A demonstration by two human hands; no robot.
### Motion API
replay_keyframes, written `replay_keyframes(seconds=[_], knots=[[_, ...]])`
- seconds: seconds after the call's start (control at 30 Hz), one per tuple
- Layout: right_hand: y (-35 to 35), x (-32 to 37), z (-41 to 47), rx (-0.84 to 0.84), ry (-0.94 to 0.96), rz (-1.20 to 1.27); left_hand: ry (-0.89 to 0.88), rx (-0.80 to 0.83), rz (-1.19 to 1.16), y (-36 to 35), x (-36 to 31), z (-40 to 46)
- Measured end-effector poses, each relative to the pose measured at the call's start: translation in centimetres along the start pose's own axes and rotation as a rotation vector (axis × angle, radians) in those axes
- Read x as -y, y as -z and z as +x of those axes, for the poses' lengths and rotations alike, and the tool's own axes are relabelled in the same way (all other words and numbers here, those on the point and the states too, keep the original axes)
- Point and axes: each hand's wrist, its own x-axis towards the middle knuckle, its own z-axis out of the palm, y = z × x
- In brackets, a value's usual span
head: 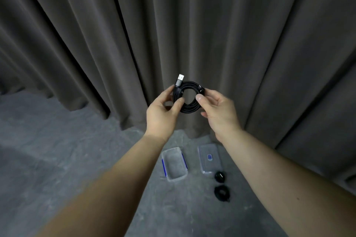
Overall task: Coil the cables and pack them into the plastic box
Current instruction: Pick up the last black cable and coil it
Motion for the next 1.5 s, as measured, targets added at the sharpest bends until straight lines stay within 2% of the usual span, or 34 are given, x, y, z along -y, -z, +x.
replay_keyframes(seconds=[0.27, 0.6, 0.8, 1.03, 1.3, 1.5], knots=[[6.3, -8.1, 1.7, -0.001, -0.155, -0.094, 0.15, 0.049, 0.0, -6.2, 7.5, -0.9], [19.0, -21.7, 6.0, 0.02, -0.34, -0.177, 0.415, 0.117, -0.007, -17.8, 19.8, -2.3], [25.1, -33.5, 5.4, -0.087, -0.454, -0.217, 0.541, 0.233, -0.001, -23.2, 32.2, -4.8], [30.5, -48.8, 3.2, -0.15, -0.59, -0.223, 0.592, 0.354, 0.02, -27.3, 48.1, -8.5], [36.3, -66.7, 2.3, -0.08, -0.682, -0.263, 0.664, 0.384, 0.058, -32.0, 67.7, -12.5], [39.2, -76.6, 2.4, -0.013, -0.703, -0.27, 0.672, 0.356, 0.03, -34.5, 76.8, -14.1]])
